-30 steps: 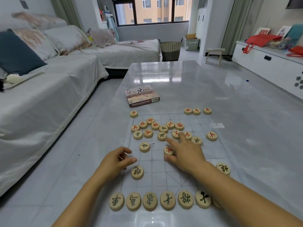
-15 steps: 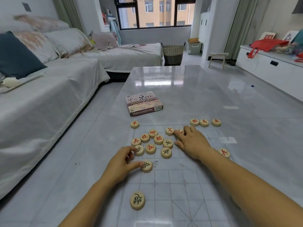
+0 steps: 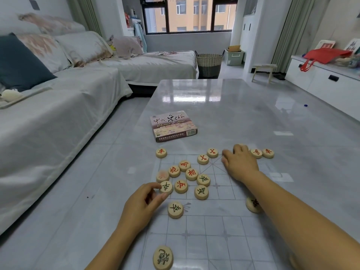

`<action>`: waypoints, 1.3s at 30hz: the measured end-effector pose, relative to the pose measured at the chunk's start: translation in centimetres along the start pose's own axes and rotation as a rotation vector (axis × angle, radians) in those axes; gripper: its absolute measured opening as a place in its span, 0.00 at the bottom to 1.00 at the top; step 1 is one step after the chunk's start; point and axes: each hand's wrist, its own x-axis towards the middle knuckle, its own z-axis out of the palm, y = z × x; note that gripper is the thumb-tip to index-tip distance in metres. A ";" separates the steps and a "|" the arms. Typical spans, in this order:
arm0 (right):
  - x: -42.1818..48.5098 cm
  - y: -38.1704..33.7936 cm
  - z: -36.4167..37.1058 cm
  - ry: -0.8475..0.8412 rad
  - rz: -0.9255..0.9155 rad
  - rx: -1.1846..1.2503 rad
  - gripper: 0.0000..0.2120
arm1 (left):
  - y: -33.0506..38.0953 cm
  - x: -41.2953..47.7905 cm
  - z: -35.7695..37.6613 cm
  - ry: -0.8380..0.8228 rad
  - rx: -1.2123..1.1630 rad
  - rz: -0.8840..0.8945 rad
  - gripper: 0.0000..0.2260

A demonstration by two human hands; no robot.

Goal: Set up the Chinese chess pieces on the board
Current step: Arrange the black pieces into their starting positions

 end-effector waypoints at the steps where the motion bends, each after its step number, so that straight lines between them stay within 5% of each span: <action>1: -0.2 0.5 0.0 -0.012 -0.006 0.003 0.20 | 0.0 0.0 0.0 0.005 -0.013 -0.007 0.10; 9: -4.2 4.6 -3.0 0.034 0.022 0.455 0.13 | -0.3 0.2 -0.2 0.034 -0.057 -0.038 0.06; 12: -7.5 6.9 -3.9 -0.121 0.010 0.560 0.08 | -0.3 0.2 -0.2 0.025 -0.049 -0.035 0.06; 15: -10.5 6.6 -3.9 -0.305 -0.086 0.403 0.17 | 0.0 0.1 -0.1 0.001 -0.055 -0.032 0.07; 19: -12.2 3.9 -3.1 -0.186 -0.191 0.087 0.21 | 0.2 -0.1 -0.3 -0.052 -0.041 -0.024 0.11; 29: -18.0 11.4 -4.0 0.030 0.155 0.651 0.19 | 0.5 -0.5 -0.5 -0.071 0.027 0.012 0.10; 39: -19.6 11.8 -1.4 -0.126 0.012 0.671 0.19 | 0.7 -0.5 -0.6 -0.103 0.049 -0.011 0.08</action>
